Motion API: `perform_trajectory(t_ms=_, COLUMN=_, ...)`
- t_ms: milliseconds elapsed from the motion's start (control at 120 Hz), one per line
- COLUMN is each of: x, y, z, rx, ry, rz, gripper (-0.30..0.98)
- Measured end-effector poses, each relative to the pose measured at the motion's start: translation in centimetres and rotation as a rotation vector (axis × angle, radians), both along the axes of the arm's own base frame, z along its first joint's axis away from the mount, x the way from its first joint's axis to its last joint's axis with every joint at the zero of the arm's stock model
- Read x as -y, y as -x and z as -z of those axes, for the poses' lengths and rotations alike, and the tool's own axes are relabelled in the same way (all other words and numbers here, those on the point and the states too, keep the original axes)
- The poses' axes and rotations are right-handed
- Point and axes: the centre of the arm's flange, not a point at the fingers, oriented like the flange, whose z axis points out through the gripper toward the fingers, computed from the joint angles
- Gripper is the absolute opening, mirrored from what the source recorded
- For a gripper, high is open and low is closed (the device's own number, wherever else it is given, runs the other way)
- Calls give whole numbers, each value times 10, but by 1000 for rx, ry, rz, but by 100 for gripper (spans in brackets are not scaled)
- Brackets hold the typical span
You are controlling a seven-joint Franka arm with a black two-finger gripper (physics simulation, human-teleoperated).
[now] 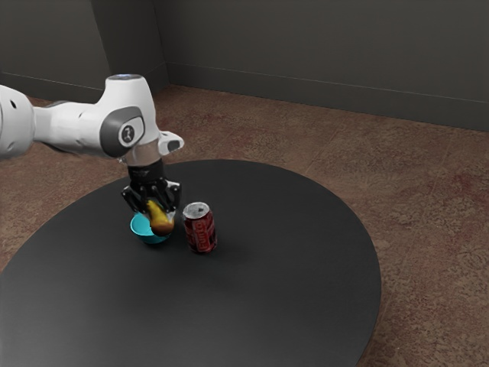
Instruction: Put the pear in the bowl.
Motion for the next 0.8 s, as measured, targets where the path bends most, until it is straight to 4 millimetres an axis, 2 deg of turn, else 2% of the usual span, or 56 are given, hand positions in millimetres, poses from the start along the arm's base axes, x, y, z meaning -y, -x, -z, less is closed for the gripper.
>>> perform_trajectory(t_ms=100, x=-21, y=-9, z=-8, rx=-1, ry=-5, rz=-21, gripper=-4)
perform_trajectory(t_ms=183, x=-43, y=-23, z=-6, rx=-3, ry=-14, rz=-39, gripper=0)
perform_trajectory(t_ms=392, x=-87, y=-61, z=21, rx=-27, ry=-34, rz=-57, gripper=8)
perform_trajectory(t_ms=625, x=-98, y=-82, z=48, rx=-45, ry=-33, rz=-25, gripper=16)
perform_trajectory(t_ms=800, x=-108, y=-91, z=48, rx=-24, ry=-26, rz=-3, gripper=28)
